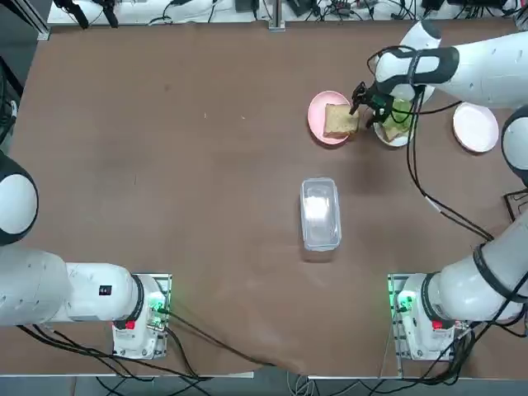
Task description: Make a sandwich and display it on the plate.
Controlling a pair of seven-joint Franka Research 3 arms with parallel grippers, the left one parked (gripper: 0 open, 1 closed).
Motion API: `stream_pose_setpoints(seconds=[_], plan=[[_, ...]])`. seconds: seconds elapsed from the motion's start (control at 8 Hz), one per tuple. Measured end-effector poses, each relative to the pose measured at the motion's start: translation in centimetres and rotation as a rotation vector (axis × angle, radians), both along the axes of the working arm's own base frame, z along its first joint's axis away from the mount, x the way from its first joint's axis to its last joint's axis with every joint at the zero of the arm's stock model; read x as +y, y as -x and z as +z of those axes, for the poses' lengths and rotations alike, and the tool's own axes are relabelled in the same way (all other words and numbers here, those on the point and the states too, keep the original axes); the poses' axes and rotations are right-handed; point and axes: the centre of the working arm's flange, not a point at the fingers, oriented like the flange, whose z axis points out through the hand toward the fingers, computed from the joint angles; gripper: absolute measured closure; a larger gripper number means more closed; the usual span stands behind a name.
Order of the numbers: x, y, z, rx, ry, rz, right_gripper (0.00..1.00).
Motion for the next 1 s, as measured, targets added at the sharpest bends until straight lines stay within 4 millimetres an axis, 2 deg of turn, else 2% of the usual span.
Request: stream_pose_setpoints(seconds=[0.25, 0.62, 0.75, 1.0], plan=[[-0.1, -0.1, -1.2, -0.012, 0.005, -0.010, 0.04], [0.2, -0.2, -2.0, -0.016, 0.006, -0.009, 0.11], [0.4, -0.2, -1.9, -0.017, 0.005, -0.006, 0.19], [0.8, -0.3, -1.7, -0.023, 0.003, -0.001, 0.59]])
